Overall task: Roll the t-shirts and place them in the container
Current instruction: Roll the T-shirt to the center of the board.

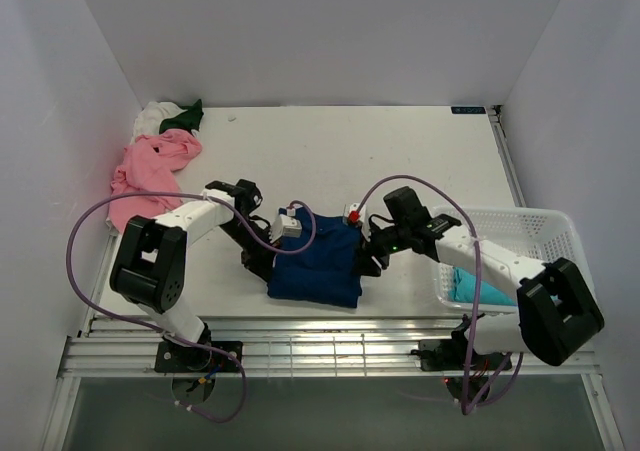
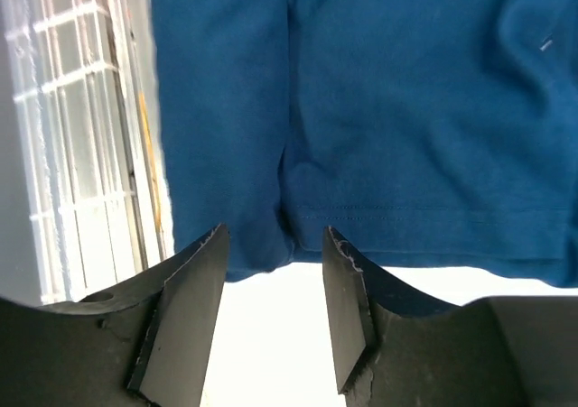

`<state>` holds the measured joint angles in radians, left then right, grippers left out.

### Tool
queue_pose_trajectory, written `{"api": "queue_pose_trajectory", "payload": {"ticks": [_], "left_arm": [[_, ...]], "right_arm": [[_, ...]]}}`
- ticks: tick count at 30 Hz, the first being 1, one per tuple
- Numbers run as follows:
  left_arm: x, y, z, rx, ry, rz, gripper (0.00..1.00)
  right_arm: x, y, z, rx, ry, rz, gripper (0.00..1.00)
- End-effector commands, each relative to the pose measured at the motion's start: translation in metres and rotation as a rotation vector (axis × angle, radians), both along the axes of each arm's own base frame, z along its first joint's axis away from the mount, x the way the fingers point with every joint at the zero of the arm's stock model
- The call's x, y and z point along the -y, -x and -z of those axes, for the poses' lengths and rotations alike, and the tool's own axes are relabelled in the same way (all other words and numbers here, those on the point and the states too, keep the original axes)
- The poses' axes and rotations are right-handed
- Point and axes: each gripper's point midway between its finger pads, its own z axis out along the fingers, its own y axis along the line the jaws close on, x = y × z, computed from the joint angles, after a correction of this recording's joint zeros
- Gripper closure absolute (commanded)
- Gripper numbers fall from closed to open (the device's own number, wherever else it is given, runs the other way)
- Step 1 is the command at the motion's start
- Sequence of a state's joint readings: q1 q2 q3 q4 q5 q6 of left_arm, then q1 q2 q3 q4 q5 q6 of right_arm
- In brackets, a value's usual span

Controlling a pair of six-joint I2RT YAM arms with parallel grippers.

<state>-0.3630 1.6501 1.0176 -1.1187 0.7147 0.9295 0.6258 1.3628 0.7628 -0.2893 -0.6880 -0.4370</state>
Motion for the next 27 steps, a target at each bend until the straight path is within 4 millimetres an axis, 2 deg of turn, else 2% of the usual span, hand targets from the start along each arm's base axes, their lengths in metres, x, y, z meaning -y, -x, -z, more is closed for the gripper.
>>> {"api": "queue_pose_trajectory", "payload": {"ticks": [1, 5, 11, 14, 15, 17, 18, 19, 21, 22, 25, 27], "left_arm": [[0.006, -0.015, -0.011, 0.016, 0.038, -0.048, 1.0], [0.007, -0.023, -0.009, -0.004, 0.031, -0.086, 1.0], [0.008, -0.024, -0.01, -0.008, 0.046, -0.089, 1.0], [0.007, -0.021, -0.01, -0.001, 0.049, -0.08, 0.94], [0.005, -0.02, -0.009, -0.003, 0.043, -0.081, 0.86], [0.002, -0.021, -0.008, 0.0, 0.025, -0.083, 0.76], [0.001, -0.024, -0.009, 0.009, 0.023, -0.09, 0.72], [-0.001, -0.026, -0.01, 0.017, 0.015, -0.093, 0.63], [-0.005, -0.032, -0.016, 0.05, 0.021, -0.093, 0.6], [-0.007, -0.034, -0.021, 0.065, 0.021, -0.092, 0.55], [-0.015, -0.045, -0.033, 0.146, 0.026, -0.087, 0.52], [-0.018, -0.05, -0.04, 0.189, 0.027, -0.092, 0.5]], "right_arm": [[0.003, 0.003, -0.017, 0.03, -0.034, 0.037, 0.48], [-0.003, 0.011, -0.024, 0.038, -0.078, 0.069, 0.45], [-0.013, 0.021, -0.005, -0.039, -0.061, 0.123, 0.43], [-0.014, 0.012, 0.006, -0.059, -0.025, 0.17, 0.42], [-0.016, 0.008, 0.007, -0.057, -0.023, 0.185, 0.42], [-0.018, 0.005, 0.012, -0.074, -0.013, 0.196, 0.47], [-0.019, 0.005, 0.013, -0.086, -0.009, 0.199, 0.53], [-0.018, 0.006, 0.021, -0.113, 0.014, 0.205, 0.7], [-0.016, 0.007, 0.027, -0.15, 0.04, 0.215, 0.8], [-0.016, 0.007, 0.031, -0.164, 0.05, 0.222, 0.85], [-0.011, 0.0, 0.033, -0.171, 0.048, 0.27, 0.92], [-0.012, -0.005, 0.03, -0.167, 0.038, 0.275, 0.92]]}}
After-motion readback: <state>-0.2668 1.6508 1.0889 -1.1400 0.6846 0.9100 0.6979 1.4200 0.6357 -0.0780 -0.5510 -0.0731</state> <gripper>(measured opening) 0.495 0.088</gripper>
